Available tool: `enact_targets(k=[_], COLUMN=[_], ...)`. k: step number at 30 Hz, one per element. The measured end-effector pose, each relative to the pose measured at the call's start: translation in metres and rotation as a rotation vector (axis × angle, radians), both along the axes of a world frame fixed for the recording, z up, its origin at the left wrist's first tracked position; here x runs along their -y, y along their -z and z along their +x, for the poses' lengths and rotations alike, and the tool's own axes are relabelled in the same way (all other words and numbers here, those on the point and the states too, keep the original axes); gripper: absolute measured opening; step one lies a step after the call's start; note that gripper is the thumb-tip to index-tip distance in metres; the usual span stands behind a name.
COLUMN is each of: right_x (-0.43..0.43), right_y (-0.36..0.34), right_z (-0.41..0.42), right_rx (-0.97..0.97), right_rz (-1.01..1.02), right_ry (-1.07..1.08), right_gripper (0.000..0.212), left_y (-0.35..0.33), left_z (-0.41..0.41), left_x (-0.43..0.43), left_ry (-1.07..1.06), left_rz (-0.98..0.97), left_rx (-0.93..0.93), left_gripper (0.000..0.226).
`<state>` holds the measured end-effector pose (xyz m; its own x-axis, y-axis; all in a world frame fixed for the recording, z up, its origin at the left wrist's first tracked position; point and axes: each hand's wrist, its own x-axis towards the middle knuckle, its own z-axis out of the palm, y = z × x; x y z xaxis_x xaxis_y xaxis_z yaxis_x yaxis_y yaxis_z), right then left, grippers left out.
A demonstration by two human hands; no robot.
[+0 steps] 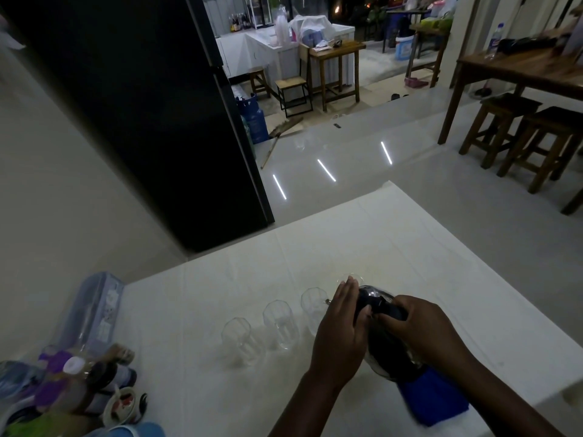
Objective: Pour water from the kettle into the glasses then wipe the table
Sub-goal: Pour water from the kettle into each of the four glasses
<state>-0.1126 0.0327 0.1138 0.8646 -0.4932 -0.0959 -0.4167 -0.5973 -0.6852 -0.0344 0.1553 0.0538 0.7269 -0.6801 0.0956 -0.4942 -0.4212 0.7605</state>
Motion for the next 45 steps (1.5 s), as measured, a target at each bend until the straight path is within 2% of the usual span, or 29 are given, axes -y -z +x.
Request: enact_targets(k=[11,29,45], right_x=[0.0010,-0.0008,-0.0011], right_y=[-0.0032,-0.0084,-0.0005], right_z=[0.0033,0.0065,0.0028], right_rx=[0.006,-0.010,-0.008], right_rz=[-0.025,-0.055,0.004], right_ry=[-0.008,-0.017,0.008], right_gripper=[0.027,0.035,0.030], left_y=[-0.0039,-0.0008,0.0006], left_z=[0.0026,0.0043,0.0027], left_x=[0.0009,0.0008,-0.0002], left_ry=[-0.009,-0.034,-0.016], left_rz=[-0.029,-0.048,-0.014], left_rx=[-0.007,-0.007,0.026], left_gripper=[0.055,0.059,0.058])
